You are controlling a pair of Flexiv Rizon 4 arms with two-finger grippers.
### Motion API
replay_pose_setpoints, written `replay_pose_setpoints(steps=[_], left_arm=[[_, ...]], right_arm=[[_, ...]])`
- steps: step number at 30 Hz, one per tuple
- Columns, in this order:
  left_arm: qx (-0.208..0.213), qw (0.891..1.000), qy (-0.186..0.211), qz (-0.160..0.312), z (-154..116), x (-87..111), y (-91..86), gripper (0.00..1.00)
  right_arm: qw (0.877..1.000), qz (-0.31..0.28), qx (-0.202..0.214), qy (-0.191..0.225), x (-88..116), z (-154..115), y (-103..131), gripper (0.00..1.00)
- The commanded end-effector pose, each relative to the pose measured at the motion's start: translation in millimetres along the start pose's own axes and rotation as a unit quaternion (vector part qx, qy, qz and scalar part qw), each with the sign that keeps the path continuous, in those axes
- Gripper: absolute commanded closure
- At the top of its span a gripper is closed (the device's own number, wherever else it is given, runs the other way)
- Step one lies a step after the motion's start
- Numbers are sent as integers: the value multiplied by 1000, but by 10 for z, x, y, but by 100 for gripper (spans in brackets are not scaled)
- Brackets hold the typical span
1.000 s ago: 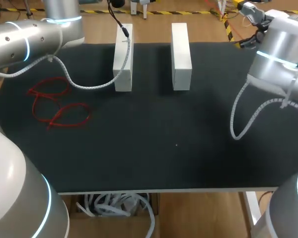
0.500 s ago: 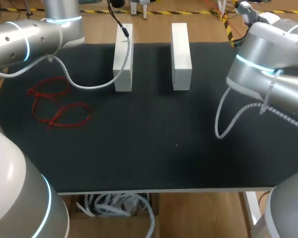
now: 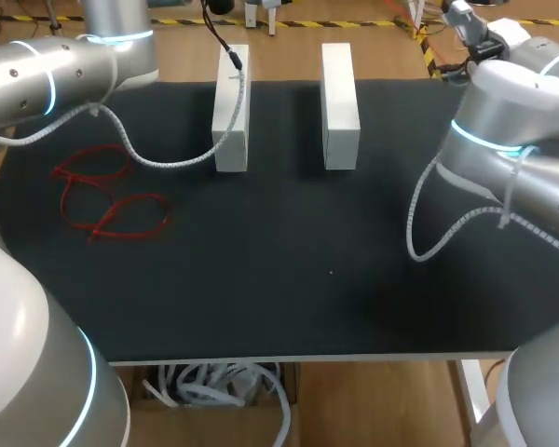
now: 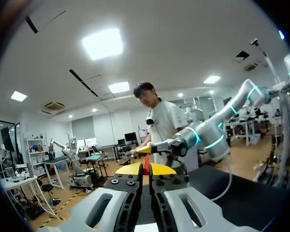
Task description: Grab the tape and strap the tape.
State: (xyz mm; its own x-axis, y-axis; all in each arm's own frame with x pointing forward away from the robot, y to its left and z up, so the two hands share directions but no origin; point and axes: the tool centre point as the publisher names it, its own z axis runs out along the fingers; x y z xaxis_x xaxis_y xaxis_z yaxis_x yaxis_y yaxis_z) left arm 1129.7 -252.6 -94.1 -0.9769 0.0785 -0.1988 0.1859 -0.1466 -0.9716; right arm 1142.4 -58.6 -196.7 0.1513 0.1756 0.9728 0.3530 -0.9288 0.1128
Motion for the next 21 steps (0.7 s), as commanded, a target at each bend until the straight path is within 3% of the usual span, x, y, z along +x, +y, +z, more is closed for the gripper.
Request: replay_pose_setpoints(steps=[1,8,9,10,11,12,14,15,19,21], left_arm=[[-1,1000,0,0,-4,9,-9,100],[-1,1000,0,0,-4,9,-9,100],[-1,1000,0,0,-4,9,-9,100],[-1,1000,0,0,-4,9,-9,100],[-1,1000,0,0,-4,9,-9,100],[-1,1000,0,0,-4,9,-9,100],[-1,1000,0,0,-4,9,-9,100],[-1,1000,0,0,-4,9,-9,100],[-1,1000,0,0,-4,9,-9,100],[-1,1000,0,0,-4,9,-9,100]], right_arm=[[1000,2,15,20,-46,-74,54,0],[1000,3,12,25,-54,-100,77,0],[1000,3,13,25,-55,-103,77,11],[1000,3,14,25,-55,-104,76,35],[1000,4,15,25,-57,-109,73,74],[1000,4,15,25,-58,-111,71,86],[1000,2,16,24,-67,-110,74,85],[1000,2,16,23,-67,-110,75,89],[1000,-2,17,23,-66,-114,76,78],[1000,-6,18,23,-63,-115,80,85]])
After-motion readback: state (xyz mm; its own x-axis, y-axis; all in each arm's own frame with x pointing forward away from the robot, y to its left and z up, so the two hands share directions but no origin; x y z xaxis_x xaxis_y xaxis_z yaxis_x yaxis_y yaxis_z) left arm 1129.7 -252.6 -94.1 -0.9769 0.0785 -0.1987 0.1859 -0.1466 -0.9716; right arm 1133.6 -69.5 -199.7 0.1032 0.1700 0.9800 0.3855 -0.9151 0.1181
